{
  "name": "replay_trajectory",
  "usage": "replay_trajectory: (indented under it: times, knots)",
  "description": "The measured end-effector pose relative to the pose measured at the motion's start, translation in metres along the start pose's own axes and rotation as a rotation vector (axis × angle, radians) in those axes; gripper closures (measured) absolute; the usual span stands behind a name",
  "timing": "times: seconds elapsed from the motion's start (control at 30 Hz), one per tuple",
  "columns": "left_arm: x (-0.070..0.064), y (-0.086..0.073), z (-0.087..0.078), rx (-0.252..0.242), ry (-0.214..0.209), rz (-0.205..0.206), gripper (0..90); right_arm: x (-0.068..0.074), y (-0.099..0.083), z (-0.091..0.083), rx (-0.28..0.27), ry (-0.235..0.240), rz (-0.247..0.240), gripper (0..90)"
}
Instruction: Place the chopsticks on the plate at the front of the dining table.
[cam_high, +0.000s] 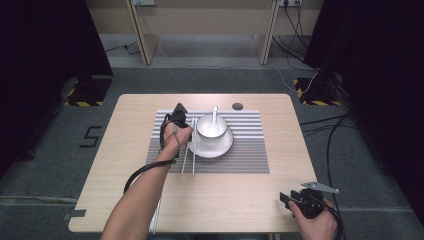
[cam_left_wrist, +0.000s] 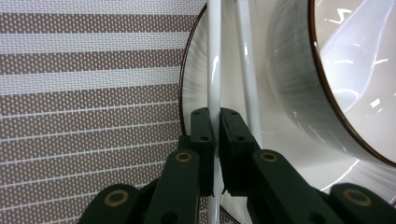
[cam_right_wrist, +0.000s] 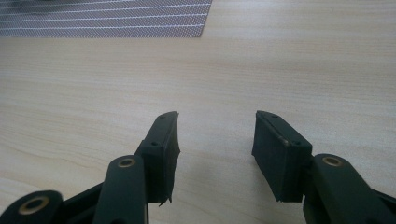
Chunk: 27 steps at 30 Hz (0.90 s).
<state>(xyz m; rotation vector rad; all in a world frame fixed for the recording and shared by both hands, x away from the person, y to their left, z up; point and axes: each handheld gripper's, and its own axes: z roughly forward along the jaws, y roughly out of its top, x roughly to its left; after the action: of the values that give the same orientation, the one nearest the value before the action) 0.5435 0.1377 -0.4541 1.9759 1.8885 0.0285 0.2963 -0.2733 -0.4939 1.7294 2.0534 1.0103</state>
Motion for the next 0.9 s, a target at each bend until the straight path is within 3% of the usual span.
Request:
replay_trajectory:
  times: [0.5,0.9]
  knots:
    - [0.0,-0.002,-0.003,-0.002,-0.012,0.017,79.0,0.0,0.0,0.001,0.006,0.001,0.001,50.8]
    - [0.008,-0.013,-0.035,-0.01,-0.029,0.088,75.8,0.002,0.0,0.001,0.007,-0.001,0.002,50.8]
